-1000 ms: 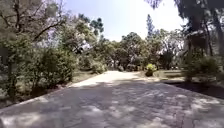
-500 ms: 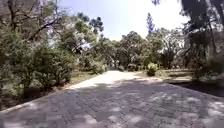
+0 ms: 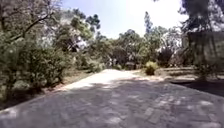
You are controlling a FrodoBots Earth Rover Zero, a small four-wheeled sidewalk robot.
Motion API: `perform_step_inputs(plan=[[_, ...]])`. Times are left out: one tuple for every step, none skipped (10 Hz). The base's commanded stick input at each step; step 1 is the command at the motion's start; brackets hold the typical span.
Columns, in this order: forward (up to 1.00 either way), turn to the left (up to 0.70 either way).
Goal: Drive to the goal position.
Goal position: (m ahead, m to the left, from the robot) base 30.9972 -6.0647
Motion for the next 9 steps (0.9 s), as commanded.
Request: perform_step_inputs(plan=[[0.70,0.00],[0.70,0.00],[0.70,0.00],[0.70,0.00],[0.70,0.00],[0.70,0.00],[0.70,0.00],[0.70,0.00],[0.70,0.00]])
